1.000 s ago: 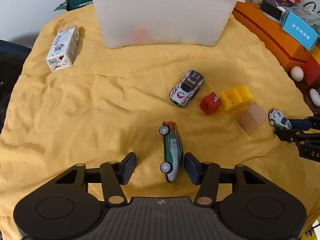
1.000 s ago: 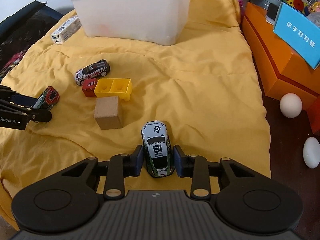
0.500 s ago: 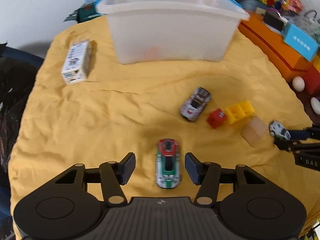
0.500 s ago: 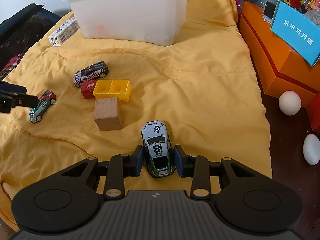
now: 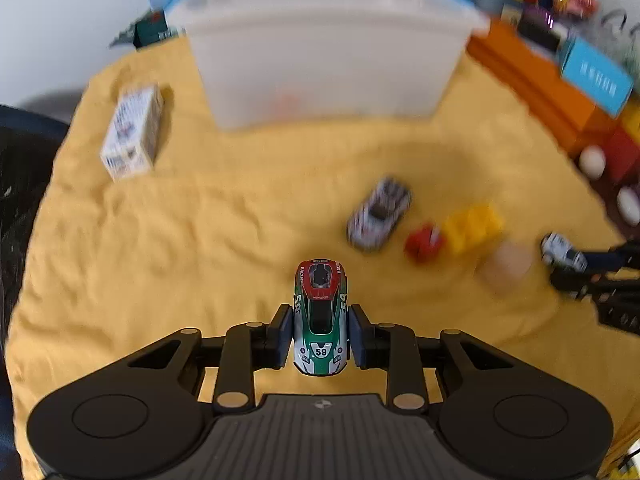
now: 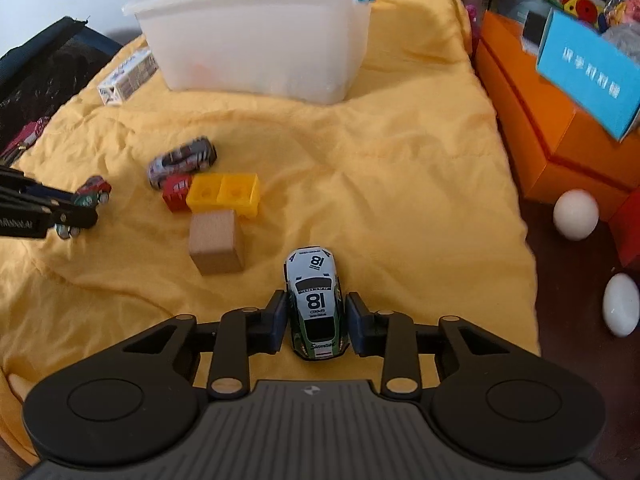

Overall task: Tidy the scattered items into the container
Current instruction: 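Carry both cars over the bin and open both grippers to drop them, then grasp the white-red car with the left gripper while the right gripper grasps the yellow brick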

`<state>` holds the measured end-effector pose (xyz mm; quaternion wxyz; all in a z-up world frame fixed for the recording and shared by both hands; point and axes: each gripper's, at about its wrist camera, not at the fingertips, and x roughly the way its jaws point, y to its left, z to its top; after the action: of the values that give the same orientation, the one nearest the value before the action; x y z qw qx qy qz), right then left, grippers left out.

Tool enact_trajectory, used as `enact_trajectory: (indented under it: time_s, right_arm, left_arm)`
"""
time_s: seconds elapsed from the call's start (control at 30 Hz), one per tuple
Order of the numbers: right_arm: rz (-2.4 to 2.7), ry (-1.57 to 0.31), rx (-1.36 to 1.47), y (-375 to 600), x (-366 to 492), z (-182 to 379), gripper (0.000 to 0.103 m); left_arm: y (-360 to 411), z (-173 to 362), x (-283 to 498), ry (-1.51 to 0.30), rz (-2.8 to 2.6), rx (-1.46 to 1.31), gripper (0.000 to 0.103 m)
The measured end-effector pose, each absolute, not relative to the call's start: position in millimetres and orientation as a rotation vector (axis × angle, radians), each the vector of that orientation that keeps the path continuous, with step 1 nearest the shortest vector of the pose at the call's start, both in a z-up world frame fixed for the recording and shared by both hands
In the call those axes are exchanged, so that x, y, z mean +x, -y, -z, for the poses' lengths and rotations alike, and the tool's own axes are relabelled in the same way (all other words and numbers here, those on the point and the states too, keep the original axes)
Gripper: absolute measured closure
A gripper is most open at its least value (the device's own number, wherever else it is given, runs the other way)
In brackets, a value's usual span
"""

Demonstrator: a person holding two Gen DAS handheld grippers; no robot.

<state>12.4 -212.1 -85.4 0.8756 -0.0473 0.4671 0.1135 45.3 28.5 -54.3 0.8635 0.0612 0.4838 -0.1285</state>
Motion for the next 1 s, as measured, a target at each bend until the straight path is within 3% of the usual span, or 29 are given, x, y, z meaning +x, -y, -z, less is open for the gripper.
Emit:
enact_trajectory:
  time_s: [0.53, 0.77, 0.93, 1.0]
  right_arm:
    - [-0.303, -0.636, -0.154, 179, 127, -40, 0.068]
    - [-0.287, -0.659, -0.116, 153, 194, -38, 0.068]
    - [-0.242, -0.742, -0.114, 146, 219, -11, 0.067]
    - [-0.237, -0.762, -0.129, 144, 220, -6, 0.066]
  left_arm:
    - [-29, -84, 168, -0.698, 0.274, 0.094, 0.070]
    - [-10, -68, 244, -0.761, 0.223, 0.122, 0.070]
    - [0, -31, 263, -0.862, 0.203, 0.149, 0.070]
    - [0, -27, 261, -0.861, 0.205, 0.154, 0.065]
